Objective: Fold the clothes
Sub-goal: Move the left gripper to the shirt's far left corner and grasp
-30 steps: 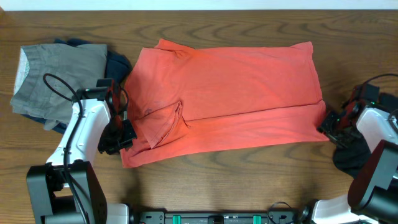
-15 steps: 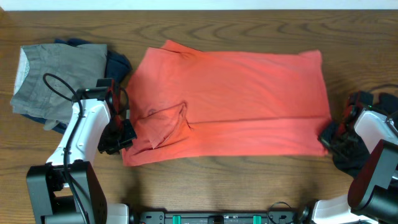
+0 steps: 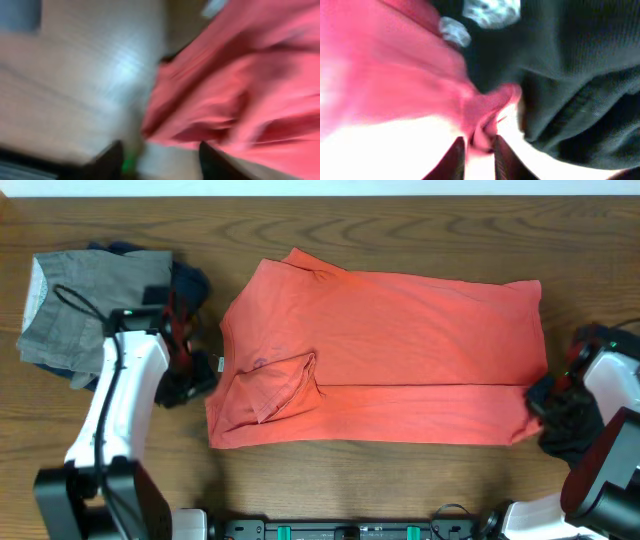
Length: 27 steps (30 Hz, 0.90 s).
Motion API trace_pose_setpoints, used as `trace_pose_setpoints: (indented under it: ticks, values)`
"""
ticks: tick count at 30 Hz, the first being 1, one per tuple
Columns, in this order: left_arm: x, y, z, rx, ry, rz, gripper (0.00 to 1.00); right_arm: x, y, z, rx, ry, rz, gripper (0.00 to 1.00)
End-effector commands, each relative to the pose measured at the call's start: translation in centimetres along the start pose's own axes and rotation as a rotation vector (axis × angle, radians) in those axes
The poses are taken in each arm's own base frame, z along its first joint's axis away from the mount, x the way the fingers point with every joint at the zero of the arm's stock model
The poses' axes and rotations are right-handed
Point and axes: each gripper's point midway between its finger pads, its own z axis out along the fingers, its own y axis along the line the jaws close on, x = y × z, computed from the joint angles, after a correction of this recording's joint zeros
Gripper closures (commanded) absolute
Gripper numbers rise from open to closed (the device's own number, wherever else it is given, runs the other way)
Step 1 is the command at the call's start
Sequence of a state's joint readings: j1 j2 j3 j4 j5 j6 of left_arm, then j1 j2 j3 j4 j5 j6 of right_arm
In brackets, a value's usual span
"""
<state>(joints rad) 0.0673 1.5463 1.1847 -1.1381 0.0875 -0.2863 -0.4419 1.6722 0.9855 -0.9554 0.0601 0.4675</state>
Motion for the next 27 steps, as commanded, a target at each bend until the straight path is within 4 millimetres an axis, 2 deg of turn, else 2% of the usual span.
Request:
trace_pose_setpoints:
  ticks: [1,4,5,7,9,15,21,27]
  values:
    - [-2.2,-3.6,-4.4,0.196,-0.145,0.104,0.35,-2.0,4.0,-5.0,-0.224,-0.066,-0.063,0.76]
    - [-4.1,-6.2,-6.5,0.320,-0.248,0.169,0.27,-2.7,5.9,-8.2,-0.324,-0.102,-0.142,0.64]
    - [-4.7,-6.9,-6.8,0.346,-0.275,0.182,0.26,-2.8,6.3,-9.0,-0.340,-0.112,-0.164,0.55]
    - [-6.0,-8.6,-7.3,0.392,-0.332,0.217,0.25,-3.0,7.1,-10.3,-0.363,-0.136,-0.222,0.46]
    - [-7.2,-10.2,-7.4,0.421,-0.380,0.253,0.24,-2.9,7.6,-11.2,-0.376,-0.151,-0.267,0.41]
    - [-11.2,-15.1,-7.4,0.455,-0.419,0.327,0.13,-2.3,8.5,-11.9,-0.386,-0.155,-0.329,0.40]
    - [-17.1,-18.7,-6.9,0.457,-0.416,0.336,0.08,-2.1,8.4,-11.8,-0.377,-0.149,-0.352,0.40]
    - [-22.4,-21.3,-4.1,0.466,-0.459,0.355,0.08,-2.0,8.3,-11.7,-0.375,-0.144,-0.352,0.40]
